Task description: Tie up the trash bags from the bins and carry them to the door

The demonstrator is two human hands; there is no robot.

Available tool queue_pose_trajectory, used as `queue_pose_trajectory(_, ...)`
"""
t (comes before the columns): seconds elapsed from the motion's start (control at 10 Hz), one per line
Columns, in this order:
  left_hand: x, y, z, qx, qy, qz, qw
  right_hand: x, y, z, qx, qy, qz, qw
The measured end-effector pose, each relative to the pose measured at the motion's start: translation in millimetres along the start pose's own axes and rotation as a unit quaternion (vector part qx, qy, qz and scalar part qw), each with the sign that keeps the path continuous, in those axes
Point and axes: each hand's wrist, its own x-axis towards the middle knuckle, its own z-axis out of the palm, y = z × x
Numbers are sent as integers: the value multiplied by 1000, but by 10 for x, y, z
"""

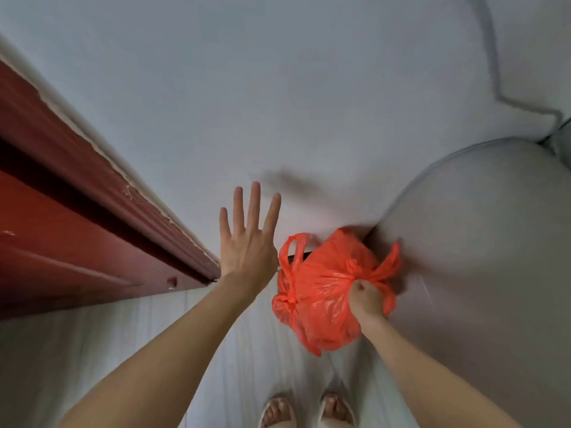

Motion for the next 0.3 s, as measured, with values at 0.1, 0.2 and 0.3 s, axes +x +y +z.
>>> queue_pose_trajectory(0.1, 530, 42, 500, 41, 91, 28, 995, 649, 249, 338, 2, 25, 13, 1000)
queue_pose_trajectory(0.2, 707, 40, 777, 64, 161, 25, 985, 1077, 467, 394, -1, 24, 14, 1000)
queue_pose_trajectory(0.3, 731, 55, 849, 64, 153, 14, 986, 1248, 500, 394, -1, -23, 27, 999)
